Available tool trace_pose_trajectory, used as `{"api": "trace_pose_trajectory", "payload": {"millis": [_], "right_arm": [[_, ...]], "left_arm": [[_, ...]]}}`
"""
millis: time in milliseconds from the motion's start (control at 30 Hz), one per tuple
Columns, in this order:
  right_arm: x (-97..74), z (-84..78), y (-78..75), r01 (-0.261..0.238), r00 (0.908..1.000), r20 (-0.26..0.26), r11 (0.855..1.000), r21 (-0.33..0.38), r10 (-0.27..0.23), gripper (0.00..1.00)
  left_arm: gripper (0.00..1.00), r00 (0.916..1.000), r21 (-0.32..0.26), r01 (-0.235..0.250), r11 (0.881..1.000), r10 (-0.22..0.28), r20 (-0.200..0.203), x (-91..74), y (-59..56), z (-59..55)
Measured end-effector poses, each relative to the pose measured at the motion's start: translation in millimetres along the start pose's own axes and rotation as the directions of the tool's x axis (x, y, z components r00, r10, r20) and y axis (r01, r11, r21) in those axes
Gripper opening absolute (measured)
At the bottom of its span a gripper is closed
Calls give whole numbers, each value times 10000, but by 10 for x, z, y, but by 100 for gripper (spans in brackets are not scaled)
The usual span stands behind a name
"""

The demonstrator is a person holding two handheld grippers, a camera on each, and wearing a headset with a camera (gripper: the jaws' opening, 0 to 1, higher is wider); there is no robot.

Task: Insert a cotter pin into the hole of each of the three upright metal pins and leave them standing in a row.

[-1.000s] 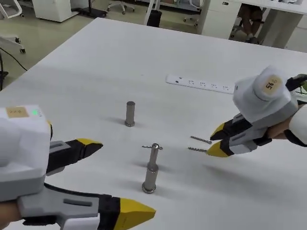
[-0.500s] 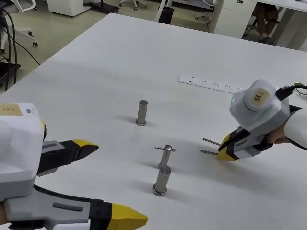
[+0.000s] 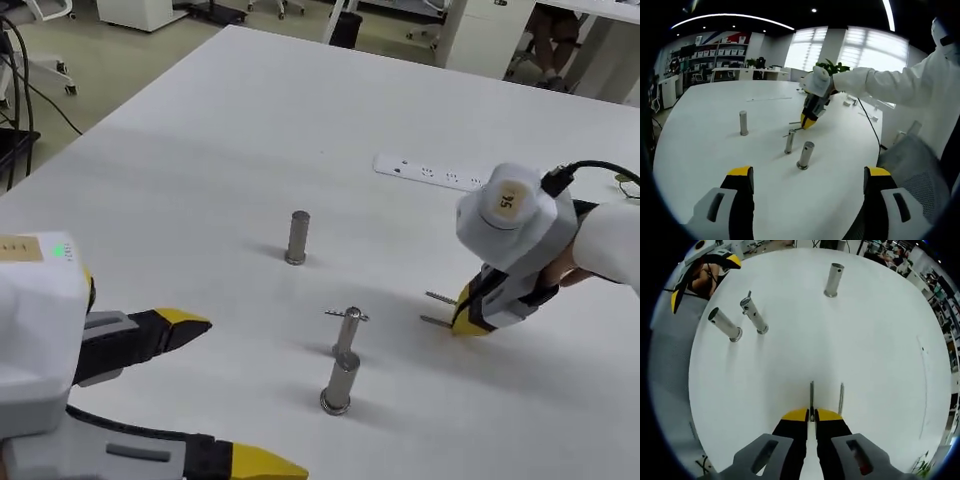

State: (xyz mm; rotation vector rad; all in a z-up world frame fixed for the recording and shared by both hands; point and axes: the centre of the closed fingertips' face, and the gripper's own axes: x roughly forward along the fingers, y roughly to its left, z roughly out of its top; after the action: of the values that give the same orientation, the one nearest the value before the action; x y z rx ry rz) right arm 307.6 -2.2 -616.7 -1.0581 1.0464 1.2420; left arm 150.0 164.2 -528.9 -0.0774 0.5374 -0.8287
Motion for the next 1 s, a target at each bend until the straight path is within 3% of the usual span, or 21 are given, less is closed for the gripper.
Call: {"api": "trace_pose_trajectory", "payload": {"millis": [333, 567, 833, 1000], "right_arm": [[21, 21, -36, -258, 9994, -239, 9986, 458, 269, 0], [9, 35, 6, -487, 9988, -36, 9943, 945, 493, 0], [-2, 39, 27, -370, 9992, -139, 9977, 561, 379, 0], [-18, 31, 66, -466, 9988, -105, 9959, 773, 476, 0]], "left_arm": [[90, 9998, 10, 185, 9998, -185, 43, 25, -26, 15], [89, 9995, -5, 326, 9995, -325, 14, 41, -67, 12], [89, 9995, 3, 312, 9995, -312, -57, 46, -74, -14], [88, 9997, -15, 245, 9997, -245, 34, 43, -61, 16]]}}
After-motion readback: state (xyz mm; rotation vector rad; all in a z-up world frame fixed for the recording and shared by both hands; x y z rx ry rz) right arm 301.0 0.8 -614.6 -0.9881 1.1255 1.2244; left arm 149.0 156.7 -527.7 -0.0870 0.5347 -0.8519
